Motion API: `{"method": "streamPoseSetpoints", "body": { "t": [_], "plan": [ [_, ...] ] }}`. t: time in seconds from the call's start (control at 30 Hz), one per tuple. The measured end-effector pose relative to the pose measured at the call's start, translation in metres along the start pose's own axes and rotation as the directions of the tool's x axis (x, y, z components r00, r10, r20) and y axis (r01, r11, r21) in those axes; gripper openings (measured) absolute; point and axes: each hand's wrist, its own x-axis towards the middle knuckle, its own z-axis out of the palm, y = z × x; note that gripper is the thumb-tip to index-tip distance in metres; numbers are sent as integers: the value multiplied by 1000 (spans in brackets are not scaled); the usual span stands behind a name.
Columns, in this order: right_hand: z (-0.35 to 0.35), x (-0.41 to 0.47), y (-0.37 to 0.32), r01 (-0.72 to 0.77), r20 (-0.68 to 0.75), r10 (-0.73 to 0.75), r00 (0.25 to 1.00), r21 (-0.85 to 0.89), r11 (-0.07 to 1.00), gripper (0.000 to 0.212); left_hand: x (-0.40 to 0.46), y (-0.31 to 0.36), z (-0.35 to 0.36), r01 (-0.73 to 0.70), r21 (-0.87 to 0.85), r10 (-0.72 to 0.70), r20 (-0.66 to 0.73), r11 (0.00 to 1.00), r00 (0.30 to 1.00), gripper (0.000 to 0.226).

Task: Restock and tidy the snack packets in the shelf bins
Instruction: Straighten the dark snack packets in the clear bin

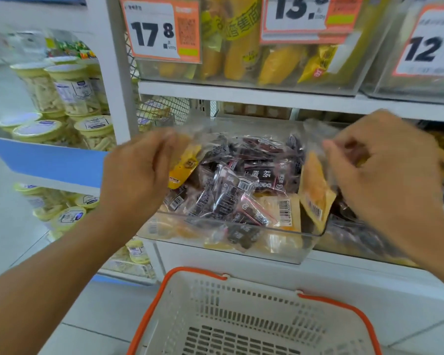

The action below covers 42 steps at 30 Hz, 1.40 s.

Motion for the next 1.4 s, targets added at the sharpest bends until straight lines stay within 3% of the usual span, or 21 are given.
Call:
{"method": "streamPoseSetpoints", "body": {
  "t": [0.1, 0.2, 0.27, 0.3, 0.37, 0.4, 0.43, 0.47, 0.53, 0.57, 0.6, 0.63, 0.7, 0.77, 0.8, 0.9, 0.97, 1.03, 1.13, 1.2, 1.4],
  "plan": [
    [-22, 2, -2, -4, -146, 79, 986, 454, 891, 15, 0, 33, -30, -78, -157, 68, -71, 985, 995, 21],
    [-35, -2, -9, 21, -59, 24, 998, 656, 755, 10, -8, 53, -47, -37, -385, 131, 220, 922, 967, 21],
    [-39, -6, -15, -50, 162, -93, 982, 708, 704, 14, -18, 58, -45, -1, -447, 244, 486, 894, 839, 27],
    [-38, -9, -15, -94, 300, -170, 939, 697, 711, 17, -24, 60, -40, 0, -457, 306, 595, 890, 743, 28],
    [-30, -15, -13, -108, 553, -290, 781, 577, 809, 22, -34, 62, -28, -9, -419, 356, 762, 908, 540, 35],
    [-24, -17, -10, -80, 602, -288, 745, 509, 857, 23, -37, 60, -23, -24, -377, 340, 803, 926, 490, 41],
    [-19, -18, -5, -39, 595, -262, 759, 444, 895, 24, -37, 58, -21, -40, -337, 310, 803, 941, 509, 47],
    [-14, -16, -2, 43, 554, -255, 793, 367, 929, 23, -33, 55, -21, -57, -302, 275, 753, 952, 598, 50],
    [-8, -10, -4, 216, 488, -315, 814, 248, 944, 22, -19, 47, -22, -116, -215, 210, 496, 970, 842, 43],
    [-1, -7, -8, 264, 497, -350, 794, 237, 935, 23, -12, 43, -22, -138, -159, 189, 376, 978, 907, 37],
    [7, -3, -12, 278, 540, -370, 756, 246, 928, 22, -5, 39, -18, -151, -105, 178, 339, 983, 924, 42],
    [17, 1, -16, 272, 607, -373, 702, 256, 928, 19, -1, 36, -10, -176, -65, 187, 391, 982, 901, 55],
    [42, 8, -23, 244, 755, -338, 563, 238, 940, 18, -2, 31, 11, -243, -69, 237, 577, 968, 781, 73],
    [64, 14, -26, 222, 854, -246, 458, 159, 962, 17, -12, 29, 29, -266, -116, 272, 675, 957, 686, 67],
    [71, 17, -25, 216, 877, -205, 434, 119, 969, 17, -17, 29, 35, -243, -140, 270, 690, 960, 672, 57],
    [80, 26, -24, 194, 885, -98, 456, 9, 981, 17, -25, 27, 36, -97, -276, 266, 677, 956, 686, 20],
    [79, 35, -21, 185, 871, -48, 488, -49, 982, 16, -27, 20, 35, -73, -331, 284, 653, 941, 702, 11],
    [75, 47, -17, 204, 867, -16, 498, -99, 974, 23, -28, 13, 32, -55, -348, 281, 641, 936, 715, 16],
    [69, 59, -19, 289, 907, -9, 421, -125, 949, 53, -29, 12, 28, -20, -374, 268, 626, 927, 732, 14],
    [67, 60, -25, 314, 913, -43, 407, -96, 945, 61, -30, 18, 30, 59, -417, 230, 608, 907, 760, 10],
    [73, 49, -26, 261, 852, -101, 514, -43, 964, 51, -26, 16, 46, 46, -342, 132, 482, 939, 866, 27]
  ]
}}
